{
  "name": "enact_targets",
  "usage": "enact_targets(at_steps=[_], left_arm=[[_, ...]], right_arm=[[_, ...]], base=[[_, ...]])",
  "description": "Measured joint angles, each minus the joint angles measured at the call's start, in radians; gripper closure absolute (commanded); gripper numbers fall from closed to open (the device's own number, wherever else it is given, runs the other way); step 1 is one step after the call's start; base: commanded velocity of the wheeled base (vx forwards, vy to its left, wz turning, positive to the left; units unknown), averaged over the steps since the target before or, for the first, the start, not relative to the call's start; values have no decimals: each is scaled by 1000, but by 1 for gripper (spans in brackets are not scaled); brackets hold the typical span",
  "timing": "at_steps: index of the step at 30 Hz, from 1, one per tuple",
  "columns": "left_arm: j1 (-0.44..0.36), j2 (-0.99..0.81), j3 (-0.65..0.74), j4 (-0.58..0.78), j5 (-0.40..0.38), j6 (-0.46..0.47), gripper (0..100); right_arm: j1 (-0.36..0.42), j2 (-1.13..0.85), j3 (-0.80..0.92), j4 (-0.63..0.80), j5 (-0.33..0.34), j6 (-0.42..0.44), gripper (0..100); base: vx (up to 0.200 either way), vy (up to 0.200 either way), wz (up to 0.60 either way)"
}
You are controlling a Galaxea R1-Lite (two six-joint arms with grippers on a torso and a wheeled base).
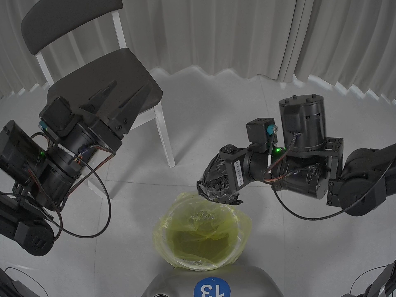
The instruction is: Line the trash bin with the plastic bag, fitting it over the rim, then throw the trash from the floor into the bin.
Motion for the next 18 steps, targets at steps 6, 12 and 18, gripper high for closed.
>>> enact_targets(at_steps=[6,12,18], left_arm=[[0,-35,14,0,-6,0,0],[0,-50,17,0,-7,0,0],[0,-50,18,0,-7,0,0]], right_arm=[[22,-13,-18,-25,-1,0,100],[36,-35,11,-31,5,-5,100],[29,-37,75,-21,25,-45,100]], base=[[0,0,0],[0,0,0],[0,0,0]])
